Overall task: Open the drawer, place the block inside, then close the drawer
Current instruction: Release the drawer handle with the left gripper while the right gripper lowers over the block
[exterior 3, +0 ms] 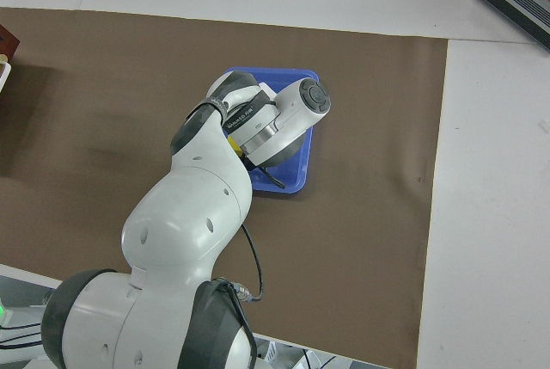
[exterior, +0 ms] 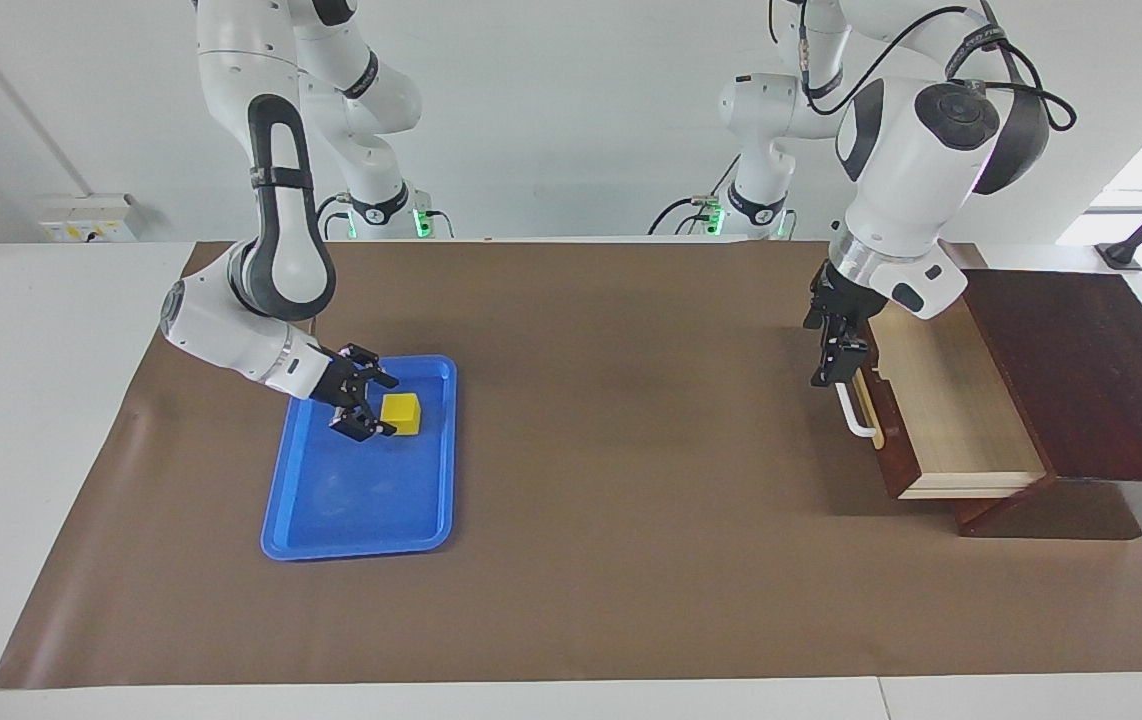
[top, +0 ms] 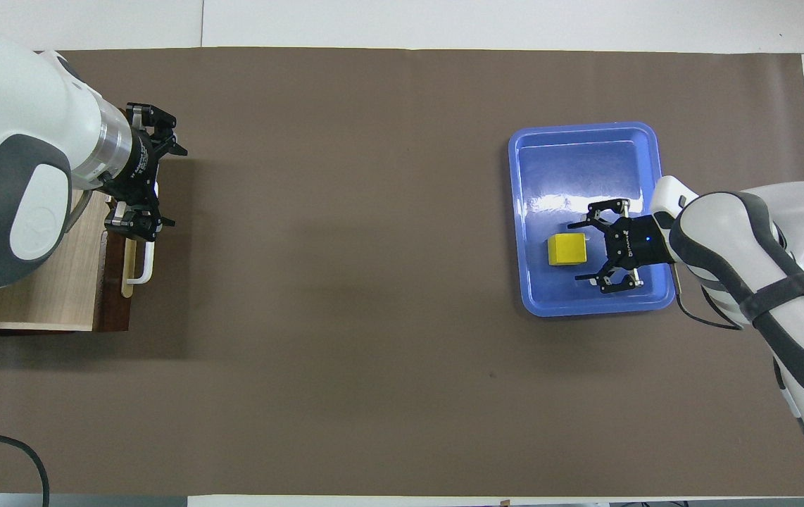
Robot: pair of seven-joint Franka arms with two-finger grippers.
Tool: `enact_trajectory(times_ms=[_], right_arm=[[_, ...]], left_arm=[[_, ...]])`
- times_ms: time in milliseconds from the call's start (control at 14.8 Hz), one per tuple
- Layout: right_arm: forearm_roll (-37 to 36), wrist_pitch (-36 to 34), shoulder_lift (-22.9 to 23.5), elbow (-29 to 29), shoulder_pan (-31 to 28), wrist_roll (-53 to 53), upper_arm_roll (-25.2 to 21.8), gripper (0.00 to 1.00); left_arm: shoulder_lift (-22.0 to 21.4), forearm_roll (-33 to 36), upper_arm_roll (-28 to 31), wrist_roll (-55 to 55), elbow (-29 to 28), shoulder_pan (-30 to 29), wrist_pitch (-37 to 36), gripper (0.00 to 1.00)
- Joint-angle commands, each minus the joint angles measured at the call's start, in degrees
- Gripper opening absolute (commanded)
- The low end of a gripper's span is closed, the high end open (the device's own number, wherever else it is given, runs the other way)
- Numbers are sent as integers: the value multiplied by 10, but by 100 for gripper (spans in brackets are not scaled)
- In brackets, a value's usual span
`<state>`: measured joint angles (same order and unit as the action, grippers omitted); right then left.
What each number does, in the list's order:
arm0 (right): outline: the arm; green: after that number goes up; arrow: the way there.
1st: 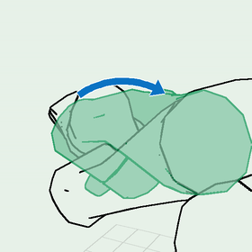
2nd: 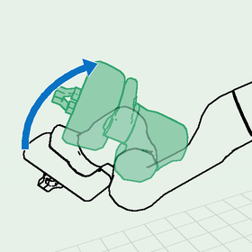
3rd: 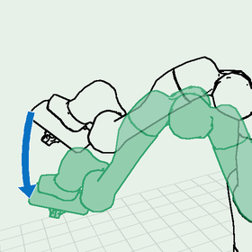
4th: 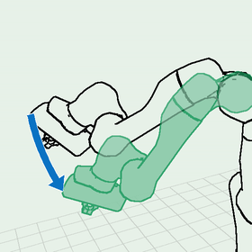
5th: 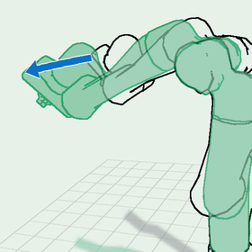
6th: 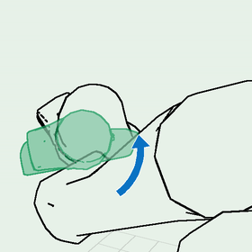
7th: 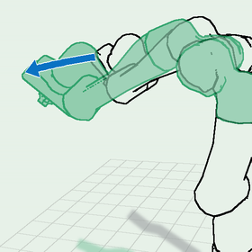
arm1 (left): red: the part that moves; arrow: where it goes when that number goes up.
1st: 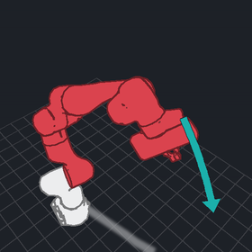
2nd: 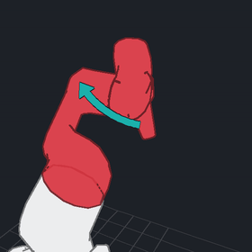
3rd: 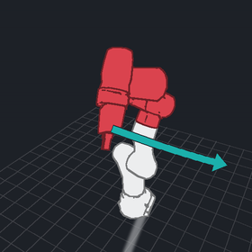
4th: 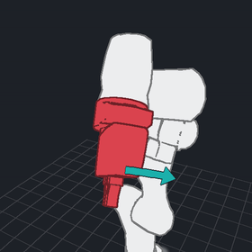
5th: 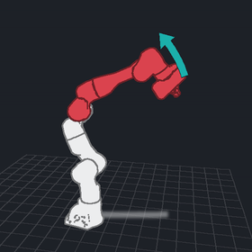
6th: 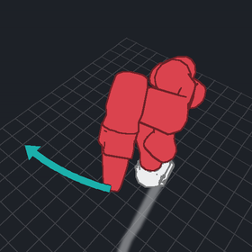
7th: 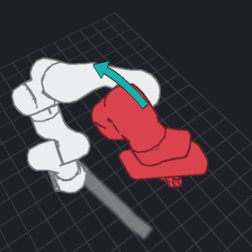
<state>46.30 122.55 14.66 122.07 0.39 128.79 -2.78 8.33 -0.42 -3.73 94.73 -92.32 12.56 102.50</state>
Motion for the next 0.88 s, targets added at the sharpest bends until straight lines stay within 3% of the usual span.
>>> enact_trajectory(times_ms=[0, 68, 406, 811], right_arm=[[18, 11, -2, 8, -2, 23, 1, 24], [18, 11, -1, 7, -2, 20, 1, 0], [16, 1, -2, -12, -1, -15, 1, 0], [-39, -90, -31, -99, 15, -185, 7, 0]], left_arm=[[-20, -10, 4, 46, -24, 8, 8, 100], [-20, -11, 4, 74, -26, 6, 10, 100], [-21, -11, 4, 98, -32, 7, 30, 100], [-21, -11, 4, 117, -42, 8, 35, 100]])
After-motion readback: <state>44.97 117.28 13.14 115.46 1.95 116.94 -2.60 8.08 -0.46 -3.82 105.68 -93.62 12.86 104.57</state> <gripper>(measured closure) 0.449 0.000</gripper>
